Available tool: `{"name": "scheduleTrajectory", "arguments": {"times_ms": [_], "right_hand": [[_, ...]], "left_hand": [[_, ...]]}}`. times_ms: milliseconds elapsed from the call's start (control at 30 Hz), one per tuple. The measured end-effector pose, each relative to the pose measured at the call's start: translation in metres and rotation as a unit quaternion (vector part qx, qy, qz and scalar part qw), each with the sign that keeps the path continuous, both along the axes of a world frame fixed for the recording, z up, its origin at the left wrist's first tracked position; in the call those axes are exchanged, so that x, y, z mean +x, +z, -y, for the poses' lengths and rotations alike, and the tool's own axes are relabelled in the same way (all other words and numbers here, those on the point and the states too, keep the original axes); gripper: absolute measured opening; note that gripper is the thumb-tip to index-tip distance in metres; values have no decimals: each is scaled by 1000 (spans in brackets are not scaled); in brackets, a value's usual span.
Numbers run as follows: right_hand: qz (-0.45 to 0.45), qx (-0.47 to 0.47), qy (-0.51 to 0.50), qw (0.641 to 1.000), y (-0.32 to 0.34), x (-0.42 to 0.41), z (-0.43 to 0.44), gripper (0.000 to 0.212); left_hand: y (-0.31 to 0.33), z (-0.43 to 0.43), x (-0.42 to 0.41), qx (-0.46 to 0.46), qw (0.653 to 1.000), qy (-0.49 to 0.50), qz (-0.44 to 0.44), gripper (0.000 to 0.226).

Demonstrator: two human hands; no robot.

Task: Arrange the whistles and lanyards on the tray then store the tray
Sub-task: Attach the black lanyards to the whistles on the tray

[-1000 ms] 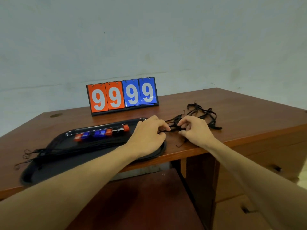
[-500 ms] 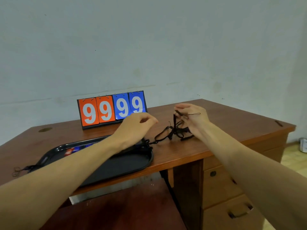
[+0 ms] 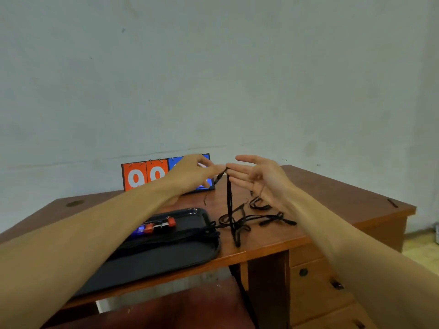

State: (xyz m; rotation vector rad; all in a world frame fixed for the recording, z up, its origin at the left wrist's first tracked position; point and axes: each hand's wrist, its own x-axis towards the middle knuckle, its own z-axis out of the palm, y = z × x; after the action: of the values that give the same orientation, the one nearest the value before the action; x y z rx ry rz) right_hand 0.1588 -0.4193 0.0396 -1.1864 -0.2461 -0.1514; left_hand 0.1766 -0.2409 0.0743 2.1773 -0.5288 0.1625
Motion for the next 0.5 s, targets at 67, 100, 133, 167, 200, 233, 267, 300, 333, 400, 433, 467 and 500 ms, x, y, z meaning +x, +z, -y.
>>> {"name": "scheduleTrajectory", "arguments": {"times_ms": [67, 100, 133, 167, 200, 233, 267, 300, 333, 400, 433, 467, 500], "right_hand": [[4, -6, -2, 1000, 1, -3, -1, 52], [5, -10, -4, 1000, 1, -4, -1, 52], [6, -13, -8, 1000, 1, -5, -1, 51], [7, -14, -12, 1000, 1, -6, -1, 51], [8, -11, -17, 1000, 1, -6, 0, 49], [9, -4, -22, 1000, 0, -5, 1, 48], [11, 4, -26, 1000, 0, -4, 2, 48], [13, 10, -27, 999, 0, -3, 3, 47], [14, 11, -26, 999, 1, -2, 3, 47], [16, 4, -20, 1000, 2, 0, 4, 46], [15, 1, -15, 1000, 4, 1, 5, 46], [15, -2, -11, 1000, 5, 2, 7, 46], [16, -4, -9, 1000, 7, 3, 9, 46]], "left_hand": [[-3, 1, 0, -2, 1000, 3, 16, 23], [-4, 2, 0, -18, 1000, 6, 20, 20], [-4, 3, -1, -35, 999, 8, 19, 17], [-3, 4, -1, -46, 999, 11, 18, 15], [-3, 6, 0, -50, 999, 15, 15, 15], [-3, 8, 1, -47, 999, 21, 9, 15], [-3, 10, 1, -39, 999, 25, 0, 19], [-4, 12, 2, -28, 999, 27, -15, 24], [-5, 14, 3, -16, 999, 28, -32, 30], [-7, 17, 5, 5, 999, 25, -46, 36], [-7, 18, 6, 8, 999, 21, -42, 34], [-6, 20, 8, 1, 999, 18, -39, 30], [-4, 21, 8, -15, 999, 12, -40, 26]]}}
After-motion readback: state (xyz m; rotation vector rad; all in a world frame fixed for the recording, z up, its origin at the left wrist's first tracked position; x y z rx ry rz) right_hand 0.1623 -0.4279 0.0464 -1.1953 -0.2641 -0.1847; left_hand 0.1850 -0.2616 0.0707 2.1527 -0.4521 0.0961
